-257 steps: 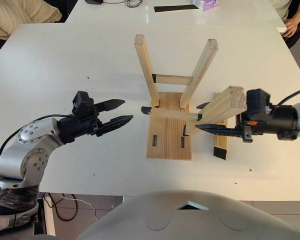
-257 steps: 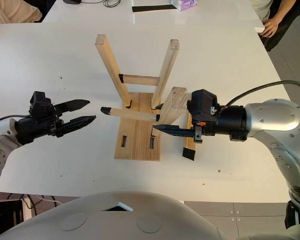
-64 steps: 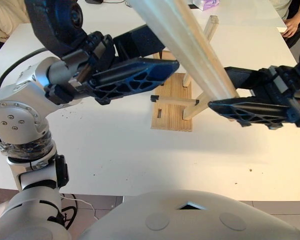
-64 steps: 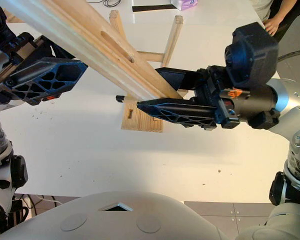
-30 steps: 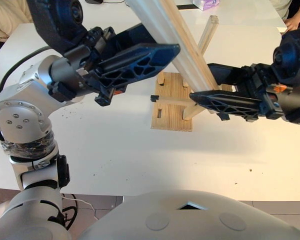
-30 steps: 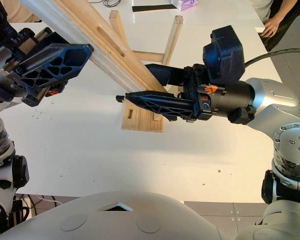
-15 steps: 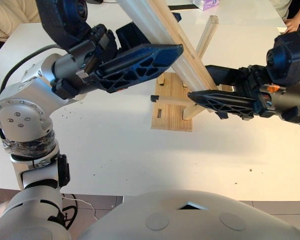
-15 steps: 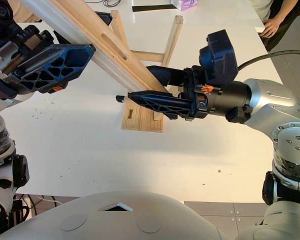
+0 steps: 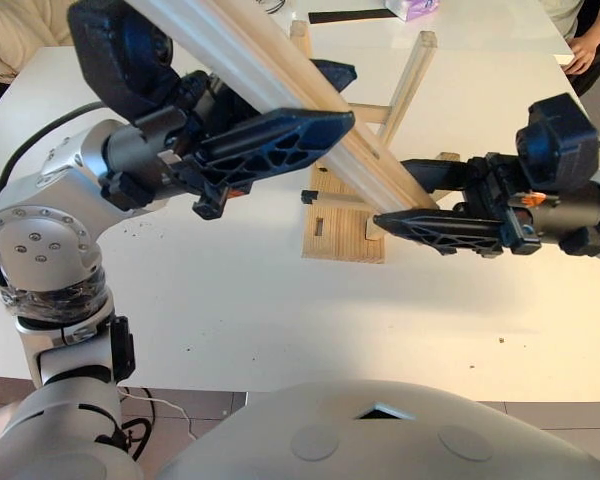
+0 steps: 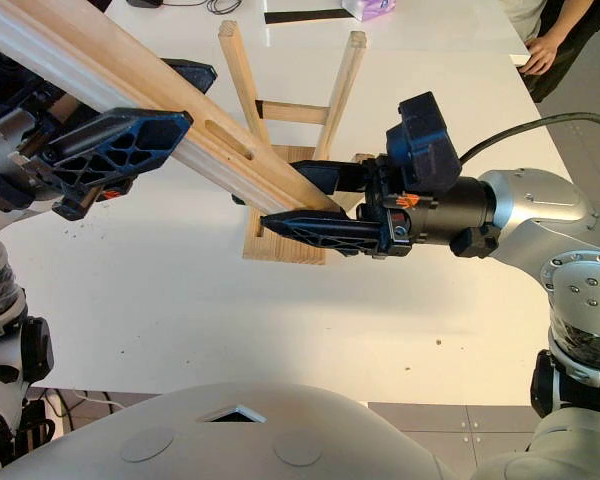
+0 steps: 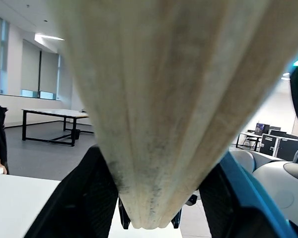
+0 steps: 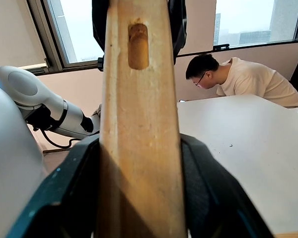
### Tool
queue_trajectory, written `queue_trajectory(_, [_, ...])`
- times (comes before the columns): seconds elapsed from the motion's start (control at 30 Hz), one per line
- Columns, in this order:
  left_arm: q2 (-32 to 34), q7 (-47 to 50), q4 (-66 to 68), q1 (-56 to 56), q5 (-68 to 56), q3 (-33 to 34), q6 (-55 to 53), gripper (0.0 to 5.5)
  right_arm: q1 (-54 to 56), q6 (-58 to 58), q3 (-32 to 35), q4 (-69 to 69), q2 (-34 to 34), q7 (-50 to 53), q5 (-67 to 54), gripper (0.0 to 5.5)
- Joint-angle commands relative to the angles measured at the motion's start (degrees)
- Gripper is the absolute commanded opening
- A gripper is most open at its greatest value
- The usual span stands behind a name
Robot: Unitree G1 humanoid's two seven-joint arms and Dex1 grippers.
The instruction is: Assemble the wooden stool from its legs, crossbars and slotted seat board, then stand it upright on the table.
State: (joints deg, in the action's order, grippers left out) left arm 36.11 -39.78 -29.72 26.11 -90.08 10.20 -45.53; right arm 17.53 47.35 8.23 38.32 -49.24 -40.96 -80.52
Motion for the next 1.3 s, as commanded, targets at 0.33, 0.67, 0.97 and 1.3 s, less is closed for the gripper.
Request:
queue_trajectory(0.33, [2.5,-3.3,0.0,-1.3,0.1,2.5,-0.7,2.08,-0.7,1.6,0.7,0.1,-3.6,-2.8,3.1,3.05])
queue_trajectory(0.67, [19.2,-14.7,3.3,-7.3,-2.9,20.3,-6.9,2.07,-7.4,0.9,13.7,1.7,-6.7,-1.4,-2.5,3.05])
queue_trajectory(0.97, [26.6,-28.1,5.0,-17.7,23.7,13.9,-1.5,2.07,-14.5,1.3,26.2,-1.3,-10.8,-6.7,-0.8,3.05])
queue_trajectory(1.3, [12.0,-32.2,13.7,-24.5,55.6,-0.7,33.1,2.07,-13.7,-3.0,25.6,-8.7,-14.4,-15.7,13.3,3.05])
